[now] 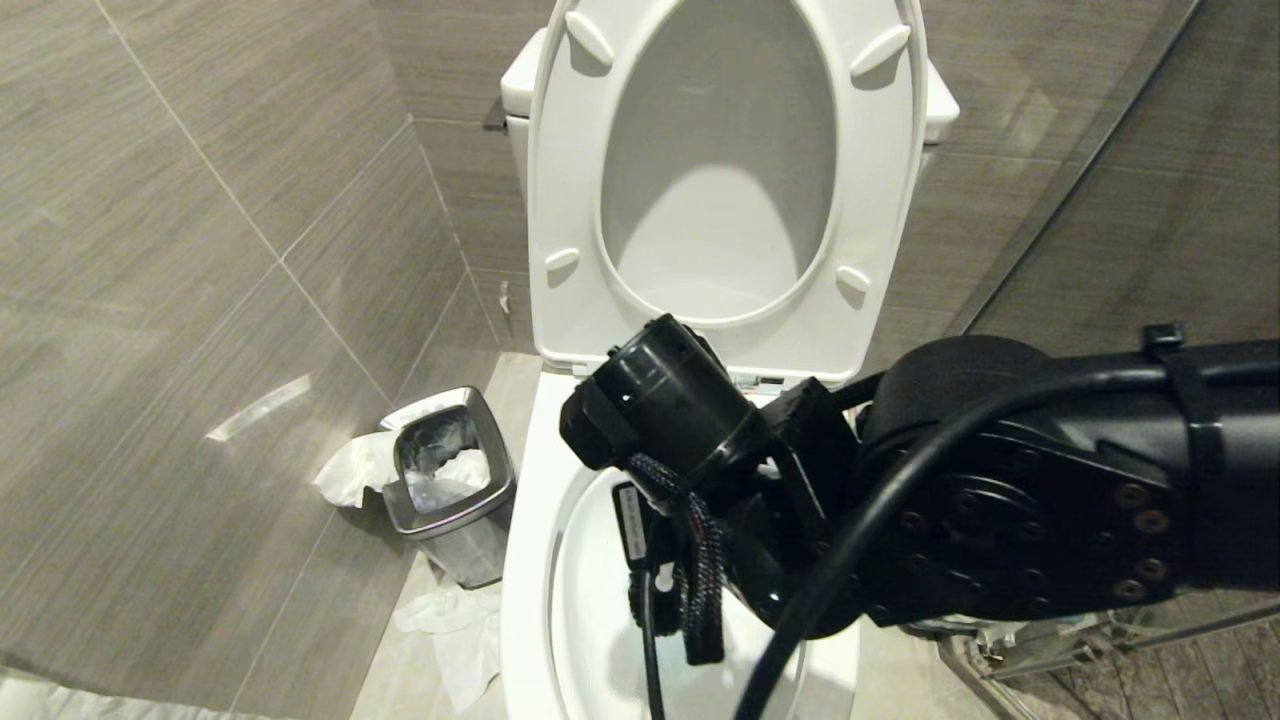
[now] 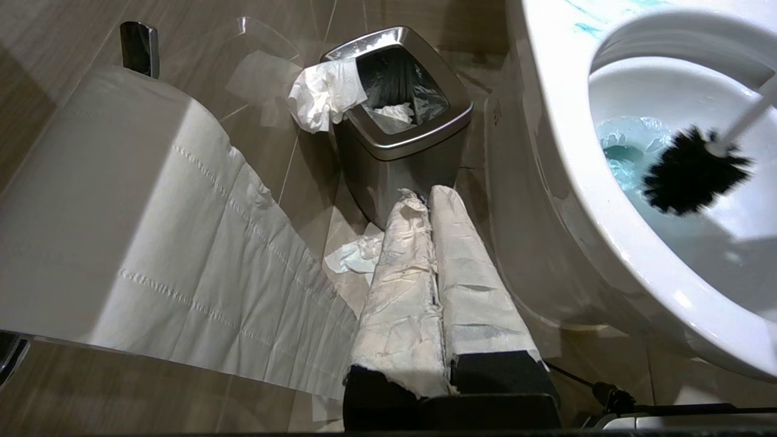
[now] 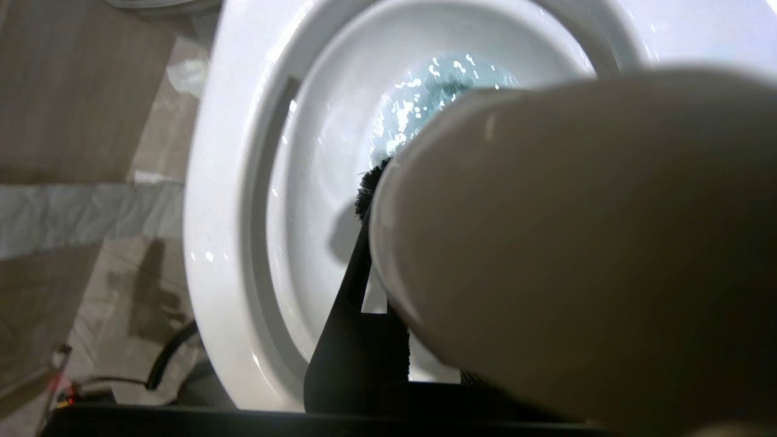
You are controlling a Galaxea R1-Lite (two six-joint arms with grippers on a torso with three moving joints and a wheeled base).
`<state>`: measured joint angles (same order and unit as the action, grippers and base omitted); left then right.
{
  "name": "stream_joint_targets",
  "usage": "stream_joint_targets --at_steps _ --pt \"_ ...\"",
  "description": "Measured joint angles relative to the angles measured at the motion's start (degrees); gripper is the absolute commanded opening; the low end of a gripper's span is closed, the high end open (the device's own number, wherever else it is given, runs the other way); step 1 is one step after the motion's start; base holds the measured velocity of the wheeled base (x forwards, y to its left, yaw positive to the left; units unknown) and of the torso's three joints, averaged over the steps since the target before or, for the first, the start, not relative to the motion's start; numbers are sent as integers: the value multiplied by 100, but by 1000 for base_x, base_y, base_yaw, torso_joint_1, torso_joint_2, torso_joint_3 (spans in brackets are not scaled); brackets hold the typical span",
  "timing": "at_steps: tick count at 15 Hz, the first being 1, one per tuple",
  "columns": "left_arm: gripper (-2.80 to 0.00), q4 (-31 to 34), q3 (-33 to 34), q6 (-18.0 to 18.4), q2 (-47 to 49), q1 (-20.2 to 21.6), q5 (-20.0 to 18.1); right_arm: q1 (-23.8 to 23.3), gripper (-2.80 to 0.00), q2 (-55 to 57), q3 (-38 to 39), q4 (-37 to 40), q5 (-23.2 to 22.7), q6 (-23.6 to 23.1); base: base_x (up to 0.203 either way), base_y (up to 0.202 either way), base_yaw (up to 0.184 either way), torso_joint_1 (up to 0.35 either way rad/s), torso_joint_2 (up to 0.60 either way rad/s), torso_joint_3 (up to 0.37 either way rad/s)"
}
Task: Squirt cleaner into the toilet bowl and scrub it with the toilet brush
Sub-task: Scrub the toilet bowl
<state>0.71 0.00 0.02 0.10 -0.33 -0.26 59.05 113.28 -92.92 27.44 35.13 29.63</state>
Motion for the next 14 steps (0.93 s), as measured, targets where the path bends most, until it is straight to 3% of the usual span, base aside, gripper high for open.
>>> stream_joint_targets --at_steps 3,7,10,14 --pt "-280 -2 0 -2 0 -2 2 -44 -280 -533 729 -13 -20 188 0 0 0 0 0 0" --pt "-280 0 0 -2 0 -2 -1 -450 -280 -900 1147 -29 -11 248 0 0 0 0 0 0" --pt "-280 -2 0 -2 1 -2 2 -815 -280 -927 1129 -116 -20 231 0 0 0 0 0 0" --pt "-280 0 0 -2 0 -2 -1 -952 -280 -557 603 -297 -10 193 0 0 0 0 0 0"
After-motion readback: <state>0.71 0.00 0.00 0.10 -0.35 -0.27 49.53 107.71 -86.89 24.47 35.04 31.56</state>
